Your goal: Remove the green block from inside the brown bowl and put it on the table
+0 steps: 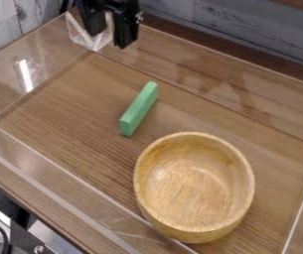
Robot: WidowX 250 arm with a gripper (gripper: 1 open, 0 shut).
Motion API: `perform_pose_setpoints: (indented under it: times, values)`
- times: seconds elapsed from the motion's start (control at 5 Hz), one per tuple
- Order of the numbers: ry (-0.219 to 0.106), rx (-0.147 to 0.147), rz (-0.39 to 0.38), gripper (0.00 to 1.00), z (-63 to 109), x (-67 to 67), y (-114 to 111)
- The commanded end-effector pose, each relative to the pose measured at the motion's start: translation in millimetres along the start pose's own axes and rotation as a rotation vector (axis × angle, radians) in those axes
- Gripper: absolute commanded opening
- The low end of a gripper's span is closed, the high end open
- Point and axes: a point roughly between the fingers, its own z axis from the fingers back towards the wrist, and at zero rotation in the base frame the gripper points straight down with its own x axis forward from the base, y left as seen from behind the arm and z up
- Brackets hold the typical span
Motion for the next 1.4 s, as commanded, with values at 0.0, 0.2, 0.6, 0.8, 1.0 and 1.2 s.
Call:
perform_pose_setpoints:
  times: [0.0, 0.2, 0.6, 0.8, 1.0, 1.2]
  values:
    - [-0.058, 0.038, -0.032, 1.0, 15.6, 11.1, 4.1]
    - [-0.059, 0.046, -0.057, 0.0, 13.8, 13.4, 7.5]
    - [-0.058, 0.047, -0.094, 0.0, 11.7, 16.0, 19.5]
    - [-0.061, 0.05, -0.104, 1.0, 9.7, 17.8, 28.5]
    - [-0.066, 0.053, -0.116, 0.0, 6.7, 21.0, 41.4]
    - [-0.066, 0.048, -0.12, 1.0, 5.0, 21.4, 47.8]
